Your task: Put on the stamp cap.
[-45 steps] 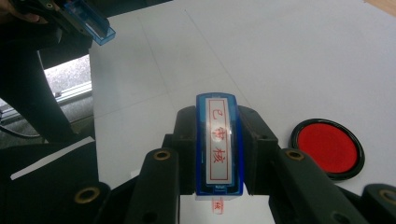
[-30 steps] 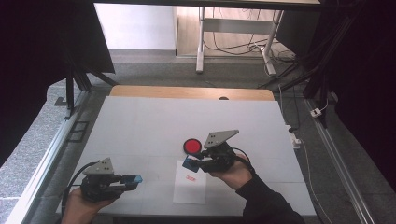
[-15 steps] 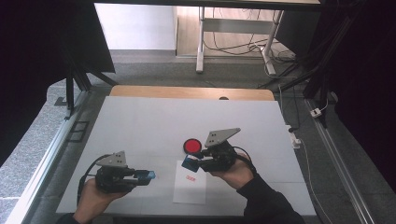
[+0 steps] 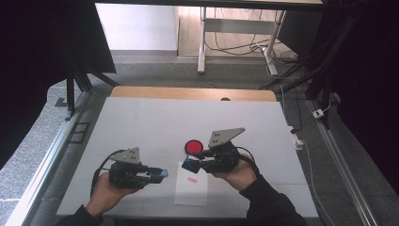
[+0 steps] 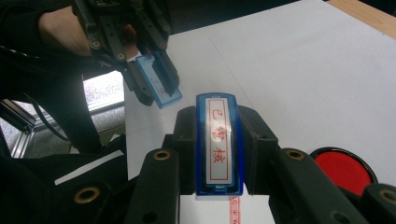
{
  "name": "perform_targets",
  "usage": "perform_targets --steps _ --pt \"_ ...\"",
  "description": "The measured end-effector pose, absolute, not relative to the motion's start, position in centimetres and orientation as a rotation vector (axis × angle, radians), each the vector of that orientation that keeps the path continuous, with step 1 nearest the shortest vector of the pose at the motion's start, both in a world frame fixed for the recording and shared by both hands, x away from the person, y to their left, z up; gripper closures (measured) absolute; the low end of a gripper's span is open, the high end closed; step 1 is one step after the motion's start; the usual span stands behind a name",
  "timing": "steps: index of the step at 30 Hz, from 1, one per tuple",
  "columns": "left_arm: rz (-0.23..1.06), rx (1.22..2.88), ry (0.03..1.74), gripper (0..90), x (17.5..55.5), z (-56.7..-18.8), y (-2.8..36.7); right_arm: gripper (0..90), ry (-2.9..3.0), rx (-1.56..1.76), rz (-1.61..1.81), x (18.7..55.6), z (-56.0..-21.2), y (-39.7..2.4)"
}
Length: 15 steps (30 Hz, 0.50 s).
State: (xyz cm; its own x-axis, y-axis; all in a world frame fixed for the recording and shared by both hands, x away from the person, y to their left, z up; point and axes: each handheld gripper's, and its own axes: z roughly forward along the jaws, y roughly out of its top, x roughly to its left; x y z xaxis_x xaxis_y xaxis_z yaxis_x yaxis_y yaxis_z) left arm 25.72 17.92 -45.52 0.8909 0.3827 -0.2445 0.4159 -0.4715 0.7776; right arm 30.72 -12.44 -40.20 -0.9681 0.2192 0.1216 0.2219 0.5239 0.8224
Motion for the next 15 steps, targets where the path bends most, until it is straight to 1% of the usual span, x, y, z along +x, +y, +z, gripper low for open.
perform_targets --steps 15 --pt "-0.139 2.115 0.412 68.9 28.3 -45.8 14.7 71.1 -2.701 -0.32 -1.53 30.2 -39.2 -12.5"
